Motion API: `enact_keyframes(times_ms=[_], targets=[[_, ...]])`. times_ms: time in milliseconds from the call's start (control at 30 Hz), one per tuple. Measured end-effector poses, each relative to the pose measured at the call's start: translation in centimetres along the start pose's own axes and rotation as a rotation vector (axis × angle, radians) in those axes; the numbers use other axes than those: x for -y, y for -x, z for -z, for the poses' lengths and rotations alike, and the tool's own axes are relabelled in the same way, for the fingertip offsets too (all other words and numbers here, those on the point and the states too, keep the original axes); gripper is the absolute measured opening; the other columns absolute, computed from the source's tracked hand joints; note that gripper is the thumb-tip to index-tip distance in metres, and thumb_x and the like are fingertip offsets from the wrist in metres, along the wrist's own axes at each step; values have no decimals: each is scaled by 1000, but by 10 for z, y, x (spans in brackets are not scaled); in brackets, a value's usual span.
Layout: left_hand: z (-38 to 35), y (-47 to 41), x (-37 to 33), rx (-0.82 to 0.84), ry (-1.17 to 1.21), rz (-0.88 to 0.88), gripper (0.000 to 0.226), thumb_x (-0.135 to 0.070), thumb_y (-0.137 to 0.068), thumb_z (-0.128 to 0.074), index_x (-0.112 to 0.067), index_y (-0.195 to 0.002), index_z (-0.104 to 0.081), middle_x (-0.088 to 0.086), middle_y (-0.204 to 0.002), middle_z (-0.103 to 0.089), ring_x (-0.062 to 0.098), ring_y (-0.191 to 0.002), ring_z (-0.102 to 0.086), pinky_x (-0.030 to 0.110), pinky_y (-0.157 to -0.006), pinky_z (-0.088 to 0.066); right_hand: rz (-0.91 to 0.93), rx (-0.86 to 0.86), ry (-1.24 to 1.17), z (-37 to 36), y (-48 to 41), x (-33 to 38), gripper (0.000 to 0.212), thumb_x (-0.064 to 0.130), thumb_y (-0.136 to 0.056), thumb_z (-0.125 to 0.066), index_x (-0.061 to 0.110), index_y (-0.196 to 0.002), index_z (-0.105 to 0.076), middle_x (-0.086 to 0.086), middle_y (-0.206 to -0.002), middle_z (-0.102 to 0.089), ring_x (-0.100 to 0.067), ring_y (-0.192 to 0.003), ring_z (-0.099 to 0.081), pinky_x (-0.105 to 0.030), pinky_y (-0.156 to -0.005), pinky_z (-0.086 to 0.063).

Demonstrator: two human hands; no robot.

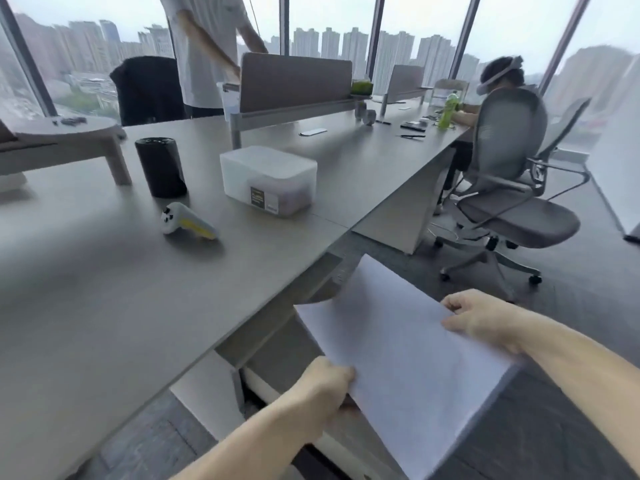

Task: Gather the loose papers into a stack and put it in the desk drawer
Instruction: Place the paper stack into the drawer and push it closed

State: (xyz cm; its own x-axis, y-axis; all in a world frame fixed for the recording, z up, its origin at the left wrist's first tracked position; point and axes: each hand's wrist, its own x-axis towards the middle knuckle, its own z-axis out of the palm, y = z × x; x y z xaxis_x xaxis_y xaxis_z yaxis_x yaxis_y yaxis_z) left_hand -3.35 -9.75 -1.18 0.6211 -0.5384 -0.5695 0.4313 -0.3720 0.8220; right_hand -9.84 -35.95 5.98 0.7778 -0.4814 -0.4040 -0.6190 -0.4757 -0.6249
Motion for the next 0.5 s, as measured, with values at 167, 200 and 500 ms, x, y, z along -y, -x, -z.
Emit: enact_keyframes(times_ms=[167, 200, 500], targets=[[9, -13, 23, 53, -267, 55, 45, -34, -93, -62, 4, -118, -68, 17, -90, -76, 27, -65, -71, 48, -75, -67, 15, 86, 287, -27, -37, -3, 17, 11, -83, -62, 15, -91, -75, -13, -94, -81, -24, -72, -72, -34, -66, -57], [16, -15, 21, 52, -348, 73, 50, -37, -95, -61, 7, -118, -66, 17, -85, -74, 25, -57, -68, 42, -66, -67, 28, 99, 329, -29, -43, -3, 16, 12, -83, -61, 17, -90, -75, -10, -89, -81, -20, -70, -70, -32, -65, -55], [60, -21, 21, 33, -1254, -153, 64, -71, -82, -58, -28, -129, -66, 0, -131, -66, 27, -131, -45, 35, -108, -40, 159, 112, 569, -51, -92, 20, 7, 19, -89, -60, 18, -94, -65, -5, -106, -75, -29, -103, -72, -42, -88, -56]])
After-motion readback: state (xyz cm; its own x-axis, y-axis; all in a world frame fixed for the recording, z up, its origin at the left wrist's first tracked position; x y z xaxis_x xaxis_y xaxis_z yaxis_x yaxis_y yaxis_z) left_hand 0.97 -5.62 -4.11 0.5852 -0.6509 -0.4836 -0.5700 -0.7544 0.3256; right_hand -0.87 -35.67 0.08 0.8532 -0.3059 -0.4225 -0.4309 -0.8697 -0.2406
